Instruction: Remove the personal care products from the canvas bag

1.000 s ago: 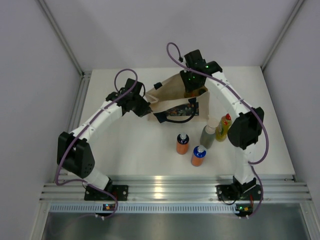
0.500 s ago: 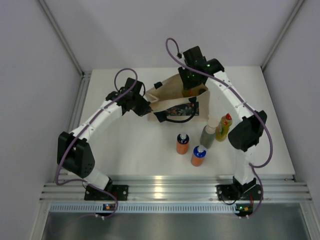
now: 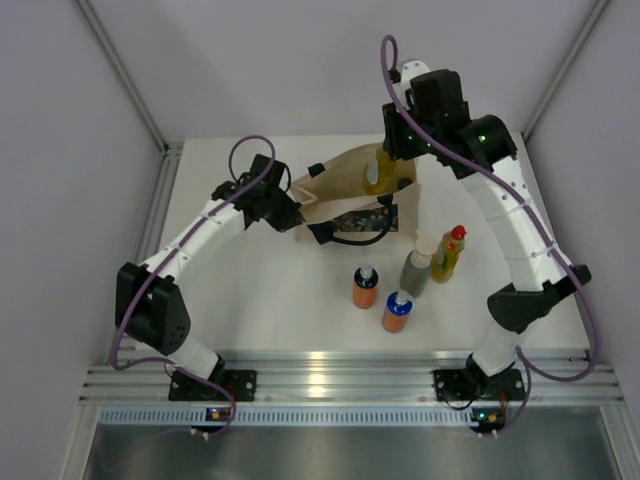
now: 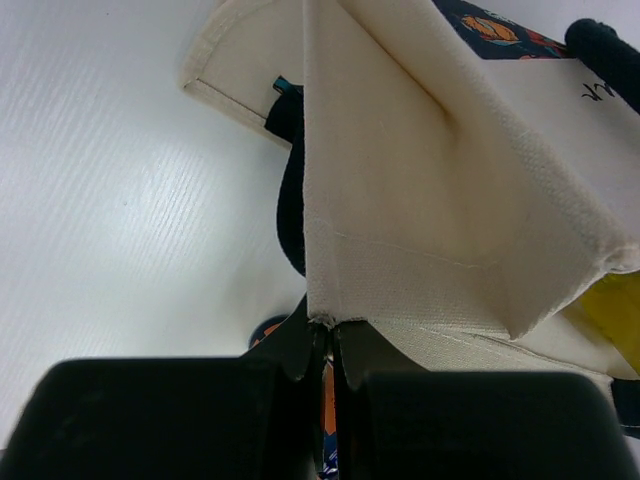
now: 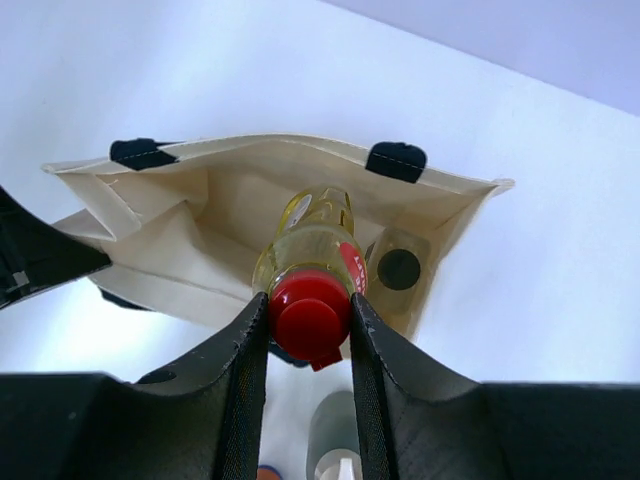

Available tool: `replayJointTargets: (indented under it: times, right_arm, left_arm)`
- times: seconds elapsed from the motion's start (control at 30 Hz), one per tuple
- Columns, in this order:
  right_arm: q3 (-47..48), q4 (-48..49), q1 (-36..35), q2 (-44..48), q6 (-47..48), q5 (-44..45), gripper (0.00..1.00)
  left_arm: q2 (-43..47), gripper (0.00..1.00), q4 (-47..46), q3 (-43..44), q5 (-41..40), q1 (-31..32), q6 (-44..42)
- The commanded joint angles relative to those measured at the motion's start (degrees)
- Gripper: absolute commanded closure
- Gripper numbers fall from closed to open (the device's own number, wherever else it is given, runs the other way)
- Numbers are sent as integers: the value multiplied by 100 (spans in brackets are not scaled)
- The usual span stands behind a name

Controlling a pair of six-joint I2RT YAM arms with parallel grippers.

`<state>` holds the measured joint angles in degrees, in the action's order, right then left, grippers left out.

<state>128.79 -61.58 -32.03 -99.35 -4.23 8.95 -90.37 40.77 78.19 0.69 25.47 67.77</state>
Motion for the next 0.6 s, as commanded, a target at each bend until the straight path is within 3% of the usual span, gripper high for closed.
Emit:
replayJointTargets:
  times: [0.0,0.57]
  right_arm:
    - [375,314,-75,610,-60,159,100]
    - [981,331,-58,1321,-254,801,100]
  left_arm:
    - [-95,100,203,108,160,19,-44]
    - [-95,100,203,126,239,19,-18]
